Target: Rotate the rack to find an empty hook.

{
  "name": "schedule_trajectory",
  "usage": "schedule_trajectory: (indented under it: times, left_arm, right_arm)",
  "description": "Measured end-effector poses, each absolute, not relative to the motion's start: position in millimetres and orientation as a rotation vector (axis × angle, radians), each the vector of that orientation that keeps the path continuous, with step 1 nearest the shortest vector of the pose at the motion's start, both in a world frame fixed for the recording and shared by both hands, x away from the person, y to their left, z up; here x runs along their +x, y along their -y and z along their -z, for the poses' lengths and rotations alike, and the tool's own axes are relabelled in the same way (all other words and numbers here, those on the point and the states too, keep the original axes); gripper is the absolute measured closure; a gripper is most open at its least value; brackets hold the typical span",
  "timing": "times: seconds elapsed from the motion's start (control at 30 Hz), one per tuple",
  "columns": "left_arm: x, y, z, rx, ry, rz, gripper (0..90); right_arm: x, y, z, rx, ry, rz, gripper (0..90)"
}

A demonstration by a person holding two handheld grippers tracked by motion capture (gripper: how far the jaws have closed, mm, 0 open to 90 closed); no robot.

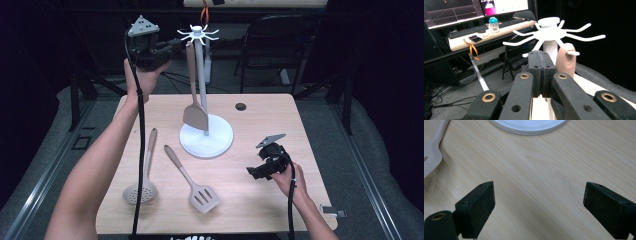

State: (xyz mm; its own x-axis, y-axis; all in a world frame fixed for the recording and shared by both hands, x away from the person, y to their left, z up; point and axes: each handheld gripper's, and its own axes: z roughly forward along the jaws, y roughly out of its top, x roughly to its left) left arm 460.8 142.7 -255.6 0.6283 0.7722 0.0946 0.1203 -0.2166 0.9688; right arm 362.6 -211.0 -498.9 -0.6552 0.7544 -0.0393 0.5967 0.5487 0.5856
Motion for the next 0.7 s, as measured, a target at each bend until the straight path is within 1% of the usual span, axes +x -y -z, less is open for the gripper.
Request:
schedule_trajectory:
  times: [0.13,0.27,0.33,0.4,0.47,0.53,0.7]
  left_arm:
    - [455,-148,260,1.710,-0.735,-0.709,82.9]
    - [449,-155,266,1.712,-0.748,-0.709,75.2]
    - [447,-159,270,1.715,-0.761,-0.699,68.4]
    - [445,-162,275,1.725,-0.779,-0.691,58.1]
    - [443,-165,281,1.734,-0.791,-0.689,50.3]
    - [440,-169,287,1.739,-0.802,-0.687,44.5]
    - [435,-177,306,1.755,-0.837,-0.691,34.6]
  right_arm:
    - [362,211,499,1.119,-2.501,-0.781,10.0]
    - [362,210,499,1.117,-2.503,-0.783,10.0]
    - [362,210,499,1.118,-2.505,-0.797,10.0]
    - [362,209,499,1.113,-2.507,-0.779,10.1]
    - [362,209,499,1.118,-2.509,-0.770,10.4]
    - [362,208,499,1.113,-2.515,-0.768,10.4]
    - [362,206,501,1.101,-2.527,-0.763,10.5]
